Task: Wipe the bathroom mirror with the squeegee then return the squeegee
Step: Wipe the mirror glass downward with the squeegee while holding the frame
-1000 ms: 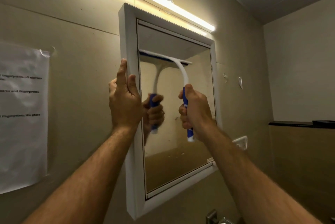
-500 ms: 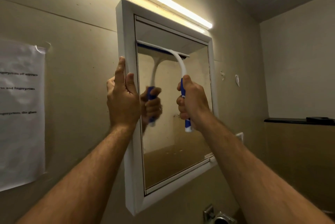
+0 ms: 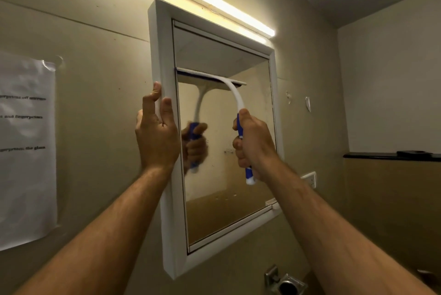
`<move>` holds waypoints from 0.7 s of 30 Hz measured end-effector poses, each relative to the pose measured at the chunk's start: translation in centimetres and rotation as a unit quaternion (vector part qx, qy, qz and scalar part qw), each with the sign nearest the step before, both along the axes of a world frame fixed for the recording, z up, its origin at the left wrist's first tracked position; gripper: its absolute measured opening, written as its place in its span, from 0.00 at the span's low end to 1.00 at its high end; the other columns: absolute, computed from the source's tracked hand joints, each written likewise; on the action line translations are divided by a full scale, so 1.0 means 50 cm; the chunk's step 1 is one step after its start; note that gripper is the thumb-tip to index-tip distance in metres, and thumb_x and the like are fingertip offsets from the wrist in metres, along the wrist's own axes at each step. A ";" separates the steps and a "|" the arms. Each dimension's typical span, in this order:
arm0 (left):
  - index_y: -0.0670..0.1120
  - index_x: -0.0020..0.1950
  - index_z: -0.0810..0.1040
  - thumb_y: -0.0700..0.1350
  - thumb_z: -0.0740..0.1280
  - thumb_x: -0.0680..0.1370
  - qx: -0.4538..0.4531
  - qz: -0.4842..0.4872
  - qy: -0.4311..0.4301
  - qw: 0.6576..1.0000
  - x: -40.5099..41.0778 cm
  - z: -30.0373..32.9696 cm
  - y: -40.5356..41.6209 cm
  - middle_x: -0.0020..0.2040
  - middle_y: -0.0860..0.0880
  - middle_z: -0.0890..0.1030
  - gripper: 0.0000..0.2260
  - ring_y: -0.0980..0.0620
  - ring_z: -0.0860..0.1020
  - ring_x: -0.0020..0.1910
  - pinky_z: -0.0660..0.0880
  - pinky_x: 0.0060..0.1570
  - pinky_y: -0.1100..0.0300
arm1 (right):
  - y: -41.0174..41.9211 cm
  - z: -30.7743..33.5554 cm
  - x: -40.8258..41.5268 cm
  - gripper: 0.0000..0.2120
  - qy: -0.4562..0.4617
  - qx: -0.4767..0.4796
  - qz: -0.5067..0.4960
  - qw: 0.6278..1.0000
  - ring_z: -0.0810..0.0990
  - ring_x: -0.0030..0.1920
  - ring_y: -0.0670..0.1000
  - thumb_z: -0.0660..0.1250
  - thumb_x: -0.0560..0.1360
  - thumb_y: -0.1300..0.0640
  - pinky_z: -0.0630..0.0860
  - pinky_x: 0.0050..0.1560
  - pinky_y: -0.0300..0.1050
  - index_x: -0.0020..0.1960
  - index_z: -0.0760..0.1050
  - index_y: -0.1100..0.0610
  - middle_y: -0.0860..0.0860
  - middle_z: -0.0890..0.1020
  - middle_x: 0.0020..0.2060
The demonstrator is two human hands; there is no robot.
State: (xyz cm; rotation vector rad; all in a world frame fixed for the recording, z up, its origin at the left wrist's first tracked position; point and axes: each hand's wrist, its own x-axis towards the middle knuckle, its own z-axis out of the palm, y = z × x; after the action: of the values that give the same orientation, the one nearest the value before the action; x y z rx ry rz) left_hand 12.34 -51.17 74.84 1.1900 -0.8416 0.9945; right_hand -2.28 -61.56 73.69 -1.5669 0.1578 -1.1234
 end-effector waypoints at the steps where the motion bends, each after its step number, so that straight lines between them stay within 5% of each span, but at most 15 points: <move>1: 0.56 0.71 0.64 0.56 0.53 0.82 0.003 -0.006 -0.001 1.000 0.000 0.000 0.000 0.48 0.41 0.75 0.18 0.50 0.75 0.39 0.68 0.33 0.63 | 0.000 -0.001 0.000 0.17 0.004 0.001 0.000 1.000 0.61 0.21 0.45 0.53 0.81 0.43 0.61 0.23 0.39 0.44 0.69 0.54 0.48 0.66 0.25; 6: 0.55 0.72 0.63 0.56 0.53 0.82 -0.001 0.004 -0.002 1.000 0.002 -0.002 0.000 0.47 0.41 0.76 0.18 0.46 0.76 0.39 0.69 0.33 0.62 | -0.006 -0.064 -0.003 0.17 0.023 0.009 -0.015 1.000 0.62 0.22 0.46 0.53 0.81 0.43 0.62 0.24 0.39 0.43 0.70 0.54 0.49 0.68 0.26; 13: 0.57 0.72 0.63 0.55 0.53 0.82 -0.007 0.019 0.004 1.000 -0.002 -0.016 -0.003 0.52 0.53 0.70 0.18 0.67 0.68 0.39 0.63 0.35 0.73 | -0.009 -0.056 -0.023 0.18 0.018 0.025 0.005 1.000 0.62 0.22 0.46 0.53 0.81 0.43 0.61 0.23 0.38 0.44 0.71 0.56 0.49 0.68 0.25; 21: 0.59 0.72 0.64 0.56 0.54 0.82 -0.009 0.018 0.012 1.000 0.003 -0.058 -0.004 0.50 0.52 0.71 0.18 0.64 0.70 0.38 0.63 0.33 0.74 | -0.008 -0.075 0.006 0.18 0.000 0.035 0.020 0.999 0.63 0.22 0.46 0.52 0.81 0.45 0.61 0.23 0.39 0.45 0.71 0.56 0.49 0.69 0.25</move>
State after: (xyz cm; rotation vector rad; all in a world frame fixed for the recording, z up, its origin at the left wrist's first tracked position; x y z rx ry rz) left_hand 12.49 -51.34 71.94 1.2031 -0.7932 1.0141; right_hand -1.99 -61.95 69.94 -1.5018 0.1636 -1.0743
